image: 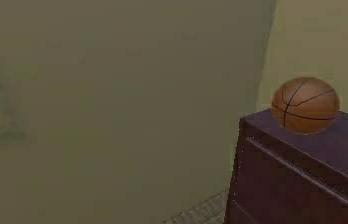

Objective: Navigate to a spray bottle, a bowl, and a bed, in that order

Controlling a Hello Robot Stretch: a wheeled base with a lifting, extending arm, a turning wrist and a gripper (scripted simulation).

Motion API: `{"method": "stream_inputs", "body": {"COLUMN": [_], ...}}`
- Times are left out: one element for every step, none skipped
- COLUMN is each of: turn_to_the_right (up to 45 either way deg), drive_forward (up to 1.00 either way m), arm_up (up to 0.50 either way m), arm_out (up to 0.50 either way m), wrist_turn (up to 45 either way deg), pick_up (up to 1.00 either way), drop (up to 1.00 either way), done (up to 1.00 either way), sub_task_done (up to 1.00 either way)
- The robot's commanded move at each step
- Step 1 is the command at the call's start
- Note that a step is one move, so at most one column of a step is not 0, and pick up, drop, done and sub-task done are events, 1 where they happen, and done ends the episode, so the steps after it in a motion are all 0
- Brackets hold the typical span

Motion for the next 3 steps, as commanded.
{"method": "stream_inputs", "body": {"turn_to_the_right": [-45.0,-39.0,0.0], "drive_forward": [0.0,0.0,0.55], "arm_up": [0.0,0.0,0.0], "arm_out": [0.0,0.0,0.0], "wrist_turn": [0.0,0.0,0.0], "pick_up": [0.0,0.0,0.0], "drop": [0.0,0.0,0.0], "done": [0.0,0.0,0.0], "sub_task_done": [0.0,0.0,0.0]}}
